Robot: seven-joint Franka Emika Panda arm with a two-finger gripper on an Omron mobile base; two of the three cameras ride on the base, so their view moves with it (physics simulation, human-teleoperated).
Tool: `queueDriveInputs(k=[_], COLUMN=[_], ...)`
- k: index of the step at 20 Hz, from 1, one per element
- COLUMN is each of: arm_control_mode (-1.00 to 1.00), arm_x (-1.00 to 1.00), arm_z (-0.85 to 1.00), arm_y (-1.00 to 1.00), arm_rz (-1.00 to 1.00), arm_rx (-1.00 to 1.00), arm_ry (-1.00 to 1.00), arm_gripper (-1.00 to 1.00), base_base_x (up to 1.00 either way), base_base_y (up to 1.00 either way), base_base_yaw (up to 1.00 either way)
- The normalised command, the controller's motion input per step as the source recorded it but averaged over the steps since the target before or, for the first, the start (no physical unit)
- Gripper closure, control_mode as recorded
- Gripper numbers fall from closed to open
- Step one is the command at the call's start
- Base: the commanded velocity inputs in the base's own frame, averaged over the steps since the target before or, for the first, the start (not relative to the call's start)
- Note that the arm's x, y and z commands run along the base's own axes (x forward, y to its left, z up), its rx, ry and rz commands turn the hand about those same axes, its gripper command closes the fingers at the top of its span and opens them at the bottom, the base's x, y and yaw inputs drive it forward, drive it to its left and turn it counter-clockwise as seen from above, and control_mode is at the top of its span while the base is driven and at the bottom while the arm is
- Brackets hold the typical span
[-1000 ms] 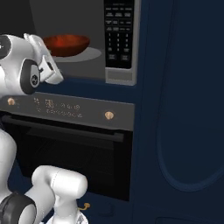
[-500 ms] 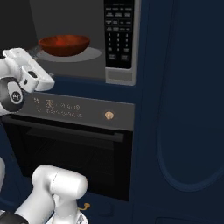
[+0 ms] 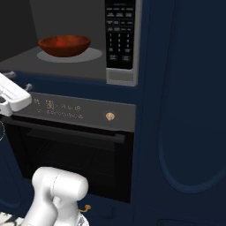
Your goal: Pick the bell pepper from the sink and place it in the bowl. Then pick the bowl and place it in the microwave. Then close the microwave door and press the start button.
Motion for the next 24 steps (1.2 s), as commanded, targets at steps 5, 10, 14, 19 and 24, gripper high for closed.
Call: queueDriveInputs(k=[5, 10, 14, 19, 24], arm_control_mode=[-1.00, -1.00, -1.00, -1.00, -1.00], arm_x=[-0.56, -0.37, -0.17, -0.16, -0.07], arm_z=[-0.14, -0.21, -0.63, -0.46, -0.07], arm_y=[0.65, 0.59, 0.39, 0.61, 0.98], arm_rz=[-0.09, -0.04, -0.05, -0.02, 0.00], arm_rx=[-0.26, -0.19, -0.17, -0.08, 0.00], arm_ry=[-0.23, -0.19, -0.21, -0.27, -0.34], arm_gripper=[-1.00, -1.00, -1.00, -1.00, -1.00], base_base_x=[0.00, 0.00, 0.00, 0.00, 0.00], base_base_y=[0.00, 0.00, 0.00, 0.00, 0.00], base_base_yaw=[0.00, 0.00, 0.00, 0.00, 0.00])
